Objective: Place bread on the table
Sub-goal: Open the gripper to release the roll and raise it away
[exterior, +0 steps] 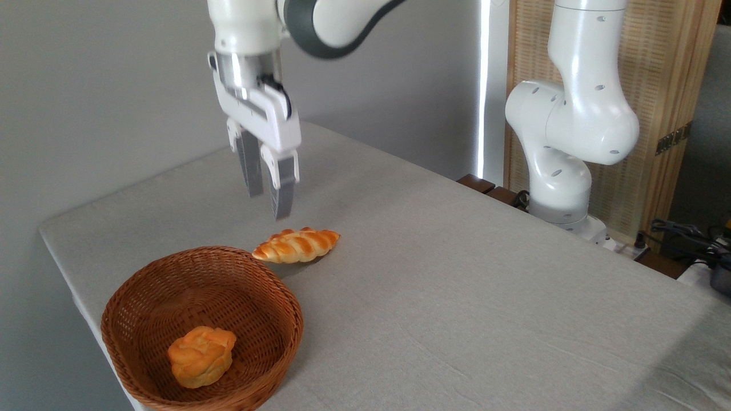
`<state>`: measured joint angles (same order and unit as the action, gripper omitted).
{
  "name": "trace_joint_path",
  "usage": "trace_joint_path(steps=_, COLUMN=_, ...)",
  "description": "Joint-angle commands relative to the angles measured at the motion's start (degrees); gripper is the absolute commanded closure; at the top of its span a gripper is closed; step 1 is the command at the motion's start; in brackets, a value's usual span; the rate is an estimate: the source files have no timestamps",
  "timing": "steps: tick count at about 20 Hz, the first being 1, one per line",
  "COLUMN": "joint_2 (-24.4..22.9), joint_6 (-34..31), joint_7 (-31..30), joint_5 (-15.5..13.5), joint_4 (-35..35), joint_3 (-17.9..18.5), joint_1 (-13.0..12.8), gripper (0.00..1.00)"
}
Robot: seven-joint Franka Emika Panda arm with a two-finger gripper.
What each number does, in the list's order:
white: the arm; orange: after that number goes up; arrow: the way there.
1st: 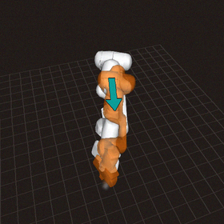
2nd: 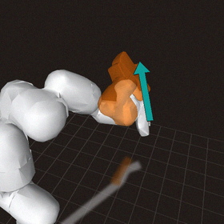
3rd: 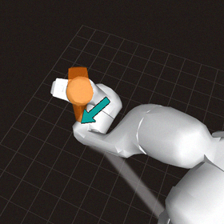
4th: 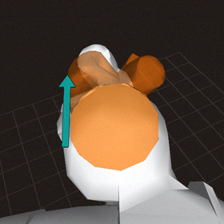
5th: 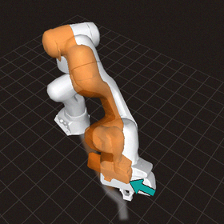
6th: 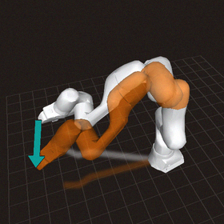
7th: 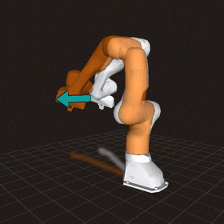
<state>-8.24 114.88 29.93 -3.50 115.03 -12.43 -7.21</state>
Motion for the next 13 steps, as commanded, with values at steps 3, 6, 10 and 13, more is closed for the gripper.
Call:
trace_joint_path(steps=3, joint_2=-2.84, joint_6=-2.9, joint_7=1.0, joint_5=0.87, joint_4=-1.57, joint_3=6.79, joint_1=0.18, gripper=0.0)
trace_joint_path(steps=6, joint_2=-3.36, joint_6=-8.34, joint_7=6.09, joint_5=0.87, joint_4=-2.7, joint_3=8.29, joint_1=0.36, gripper=0.0)
trace_joint_path(steps=10, joint_2=-3.28, joint_6=-10.12, joint_7=8.65, joint_5=0.87, joint_4=-4.91, joint_3=12.87, joint_1=0.53, gripper=0.0)
trace_joint_path(steps=13, joint_2=-2.84, joint_6=-11.87, joint_7=8.39, joint_5=0.87, joint_4=-4.82, joint_3=12.17, joint_1=0.44, gripper=0.0)
